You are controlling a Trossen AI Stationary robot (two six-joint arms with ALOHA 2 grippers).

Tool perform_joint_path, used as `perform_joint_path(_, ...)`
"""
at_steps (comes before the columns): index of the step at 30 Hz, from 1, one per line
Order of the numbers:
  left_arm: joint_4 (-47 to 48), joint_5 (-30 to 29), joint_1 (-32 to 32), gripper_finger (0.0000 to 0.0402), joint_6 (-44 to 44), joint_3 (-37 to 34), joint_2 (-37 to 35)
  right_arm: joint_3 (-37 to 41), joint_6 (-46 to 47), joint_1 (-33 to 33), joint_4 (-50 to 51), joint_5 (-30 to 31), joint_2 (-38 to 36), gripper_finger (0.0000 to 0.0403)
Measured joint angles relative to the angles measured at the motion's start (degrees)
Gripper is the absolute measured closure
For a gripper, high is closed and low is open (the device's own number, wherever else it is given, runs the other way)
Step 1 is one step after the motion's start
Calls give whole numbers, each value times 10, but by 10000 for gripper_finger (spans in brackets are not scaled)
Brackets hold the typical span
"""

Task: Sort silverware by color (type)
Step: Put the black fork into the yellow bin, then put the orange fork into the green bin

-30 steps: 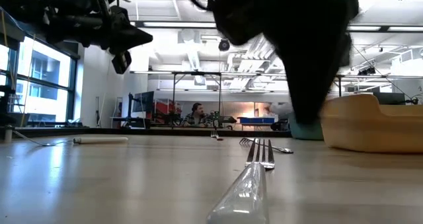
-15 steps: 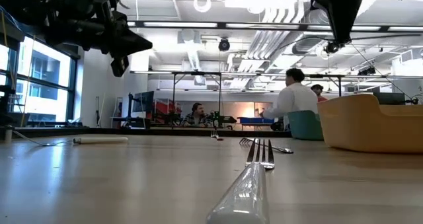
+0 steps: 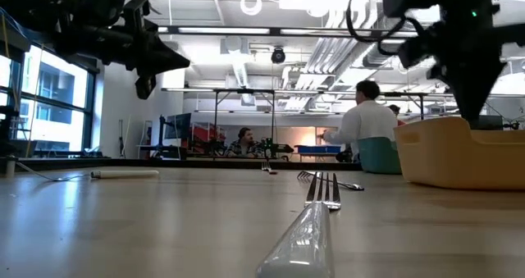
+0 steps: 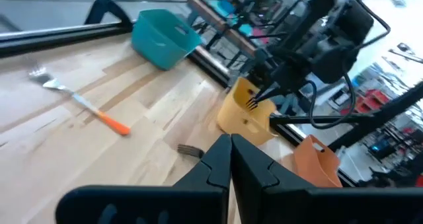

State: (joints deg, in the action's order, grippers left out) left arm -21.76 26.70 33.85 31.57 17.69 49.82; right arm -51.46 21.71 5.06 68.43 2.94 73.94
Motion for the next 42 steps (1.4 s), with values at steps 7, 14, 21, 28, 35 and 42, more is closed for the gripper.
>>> perform_joint_path(7,48,-28,0,401,15,0,0,96,2,-2,-88,-28,-16,403)
perform_joint_path(14,146,-61,-25,401,15,22,0,129,18,-2,-116,-24,-16,376)
perform_joint_path(21,444,-110,-98,401,-66,151,0,80,-38,-2,-72,2,-16,297)
perform_joint_path(28,673,-148,-237,401,55,248,0,44,-103,-20,-125,5,-47,340)
perform_joint_path(35,721,-221,-459,401,333,277,13,54,-134,-96,-245,-31,-124,385)
perform_joint_path(42,716,-251,-652,401,612,278,83,54,-155,-164,-285,-45,-186,397)
